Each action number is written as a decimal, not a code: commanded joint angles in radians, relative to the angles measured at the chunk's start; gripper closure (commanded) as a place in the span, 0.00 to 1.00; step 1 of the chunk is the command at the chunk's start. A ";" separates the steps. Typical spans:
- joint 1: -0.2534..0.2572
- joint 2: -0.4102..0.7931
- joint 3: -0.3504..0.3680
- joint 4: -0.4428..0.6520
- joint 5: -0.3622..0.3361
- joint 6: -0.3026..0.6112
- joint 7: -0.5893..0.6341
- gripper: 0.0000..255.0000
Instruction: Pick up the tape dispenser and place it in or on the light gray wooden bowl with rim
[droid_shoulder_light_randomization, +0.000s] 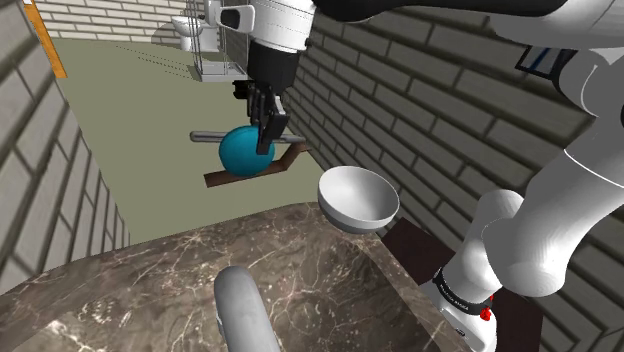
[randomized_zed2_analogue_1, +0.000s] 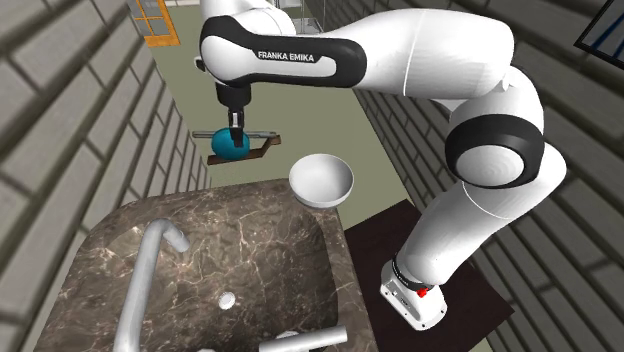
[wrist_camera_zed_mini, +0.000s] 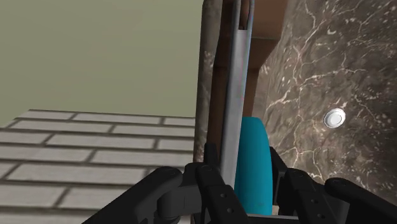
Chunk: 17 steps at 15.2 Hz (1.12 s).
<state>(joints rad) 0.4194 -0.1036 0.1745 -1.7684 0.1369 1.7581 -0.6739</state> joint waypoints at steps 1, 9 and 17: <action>-0.001 0.005 -0.001 0.032 -0.001 -0.027 0.002 1.00; -0.017 -0.140 -0.031 -0.060 0.020 -0.085 -0.040 1.00; -0.036 -0.429 -0.104 -0.292 0.028 -0.155 -0.128 1.00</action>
<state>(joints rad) 0.3859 -0.4930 0.0818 -2.0293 0.1659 1.6140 -0.7891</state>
